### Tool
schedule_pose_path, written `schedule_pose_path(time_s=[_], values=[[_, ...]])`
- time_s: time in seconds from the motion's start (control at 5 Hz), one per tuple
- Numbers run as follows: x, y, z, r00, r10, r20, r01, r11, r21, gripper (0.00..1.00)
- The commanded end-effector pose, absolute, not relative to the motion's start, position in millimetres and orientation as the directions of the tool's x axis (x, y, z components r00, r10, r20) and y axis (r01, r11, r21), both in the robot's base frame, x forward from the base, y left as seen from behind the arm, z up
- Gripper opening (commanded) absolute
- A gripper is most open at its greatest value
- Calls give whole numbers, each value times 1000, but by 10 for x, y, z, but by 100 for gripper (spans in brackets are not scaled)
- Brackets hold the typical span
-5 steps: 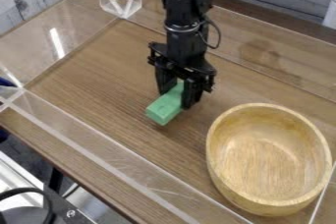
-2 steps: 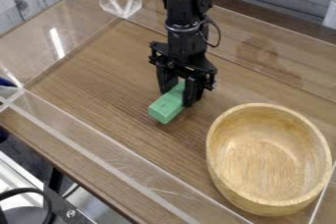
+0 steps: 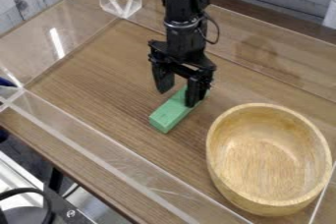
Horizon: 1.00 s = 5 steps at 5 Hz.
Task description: Remove the green block from inside the brown bowl and put it on the table
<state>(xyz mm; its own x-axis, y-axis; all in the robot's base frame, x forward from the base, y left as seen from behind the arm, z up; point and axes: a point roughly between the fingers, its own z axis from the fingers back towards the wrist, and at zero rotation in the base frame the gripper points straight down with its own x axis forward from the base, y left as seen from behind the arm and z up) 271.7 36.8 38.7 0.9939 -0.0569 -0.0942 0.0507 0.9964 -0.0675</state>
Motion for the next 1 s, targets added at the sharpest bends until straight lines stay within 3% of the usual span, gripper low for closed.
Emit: schedule_pose_path(time_s=[0.0,0.4,0.6,0.8], values=[[2835,423,786,999,-41,18,42,998,-53,100],[2755,588,1441,994,-15,111,22,998,-60,100],[2648,643,1632,991,-24,133,32,998,-62,100],[2456,538,1579,990,-64,122,72,996,-59,100]])
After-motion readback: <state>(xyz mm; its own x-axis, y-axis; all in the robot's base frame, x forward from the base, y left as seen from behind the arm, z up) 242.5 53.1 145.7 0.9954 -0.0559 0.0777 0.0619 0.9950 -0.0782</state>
